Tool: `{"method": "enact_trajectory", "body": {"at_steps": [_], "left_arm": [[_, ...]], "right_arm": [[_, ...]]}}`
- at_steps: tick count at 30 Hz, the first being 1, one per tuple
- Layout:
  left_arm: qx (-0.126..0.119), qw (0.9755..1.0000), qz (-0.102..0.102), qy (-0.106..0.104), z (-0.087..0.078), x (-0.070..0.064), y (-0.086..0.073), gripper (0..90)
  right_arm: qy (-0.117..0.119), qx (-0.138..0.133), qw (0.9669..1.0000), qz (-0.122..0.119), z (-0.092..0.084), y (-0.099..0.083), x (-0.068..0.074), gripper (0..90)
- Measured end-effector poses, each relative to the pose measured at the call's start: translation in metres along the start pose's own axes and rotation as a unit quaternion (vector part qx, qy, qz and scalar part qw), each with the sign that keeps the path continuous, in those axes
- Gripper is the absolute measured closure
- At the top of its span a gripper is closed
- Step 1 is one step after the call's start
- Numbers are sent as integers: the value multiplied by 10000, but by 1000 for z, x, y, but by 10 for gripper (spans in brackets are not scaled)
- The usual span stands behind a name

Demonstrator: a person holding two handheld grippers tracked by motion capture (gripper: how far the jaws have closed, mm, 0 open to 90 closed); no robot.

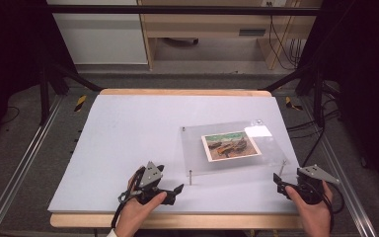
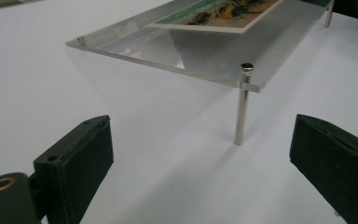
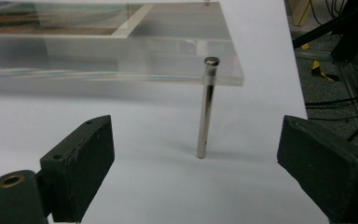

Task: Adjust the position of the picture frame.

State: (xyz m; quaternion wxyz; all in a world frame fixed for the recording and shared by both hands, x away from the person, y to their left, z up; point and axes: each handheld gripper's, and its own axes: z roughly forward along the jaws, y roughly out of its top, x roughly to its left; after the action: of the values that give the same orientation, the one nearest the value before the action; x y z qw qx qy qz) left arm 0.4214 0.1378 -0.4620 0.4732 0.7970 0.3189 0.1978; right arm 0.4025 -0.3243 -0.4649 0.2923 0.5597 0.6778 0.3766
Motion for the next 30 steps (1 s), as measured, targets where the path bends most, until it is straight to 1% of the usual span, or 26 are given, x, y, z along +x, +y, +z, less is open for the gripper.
{"method": "enact_trajectory", "body": {"at_steps": [1, 2, 3, 4, 5, 8, 11, 13, 14, 15, 16, 18, 21, 22, 23, 24, 26, 27, 28, 29, 30], "left_arm": [[97, 9999, 59, 16, 1, 3, -2, 54], [97, 9999, 59, 16, 1, 3, -2, 55], [136, 9999, 86, -1, 2, 4, -4, 55], [184, 9998, 109, -46, 4, 4, -6, 54], [227, 9996, 144, -31, 5, 3, -7, 54], [236, 9994, 258, -35, 8, -2, -7, 54], [208, 9991, 380, 26, 10, -5, -8, 46], [189, 9991, 374, 104, 12, -6, -8, 33], [209, 9990, 375, 119, 12, -6, -8, 26], [209, 9990, 375, 119, 12, -6, -8, 25], [155, 9993, 318, 121, 13, -7, -9, 25], [150, 9992, 352, 130, 13, -8, -9, 26], [181, 9991, 358, 134, 13, -8, -9, 26], [215, 9990, 351, 159, 14, -9, -9, 25], [215, 9990, 351, 159, 14, -9, -9, 26], [218, 9990, 360, 146, 14, -11, -9, 28], [197, 9990, 365, 148, 15, -11, -9, 29], [195, 9990, 366, 137, 15, -11, -9, 30], [187, 9991, 353, 131, 14, -11, -9, 30], [187, 9991, 353, 131, 14, -11, -9, 30], [187, 9992, 349, 115, 14, -11, -9, 30]], "right_arm": [[19, 25, 10000, -31, 0, 0, 1, 105], [19, 25, 10000, -31, 0, 0, 1, 105], [48, 55, 9999, -103, 0, 0, 3, 105], [75, 95, 9998, -168, 1, 1, 5, 144], [71, 114, 9997, -183, 1, 1, 6, 177], [33, 180, 9995, -273, 3, 0, 7, 208], [-70, 136, 9988, -469, 4, -1, 9, 227], [-124, 86, 9981, -601, 5, -2, 10, 276], [-117, 56, 9979, -628, 5, -2, 9, 291], [-121, -15, 9976, -681, 5, -1, 9, 297], [-119, -88, 9975, -692, 5, -1, 9, 298], [-163, -154, 9972, -714, 4, 0, 9, 308], [-153, -155, 9974, -691, 4, 0, 9, 305], [-164, -167, 9975, -666, 5, 1, 10, 285], [-164, -167, 9975, -666, 5, 1, 10, 285], [-106, -185, 9982, -555, 5, 3, 11, 265], [-91, -211, 9982, -563, 5, 3, 12, 252], [-112, -197, 9982, -563, 5, 3, 12, 218], [-155, -181, 9983, -529, 6, 4, 13, 162], [-159, -169, 9985, -498, 7, 4, 13, 143], [-159, -169, 9985, -498, 7, 4, 13, 143]]}}
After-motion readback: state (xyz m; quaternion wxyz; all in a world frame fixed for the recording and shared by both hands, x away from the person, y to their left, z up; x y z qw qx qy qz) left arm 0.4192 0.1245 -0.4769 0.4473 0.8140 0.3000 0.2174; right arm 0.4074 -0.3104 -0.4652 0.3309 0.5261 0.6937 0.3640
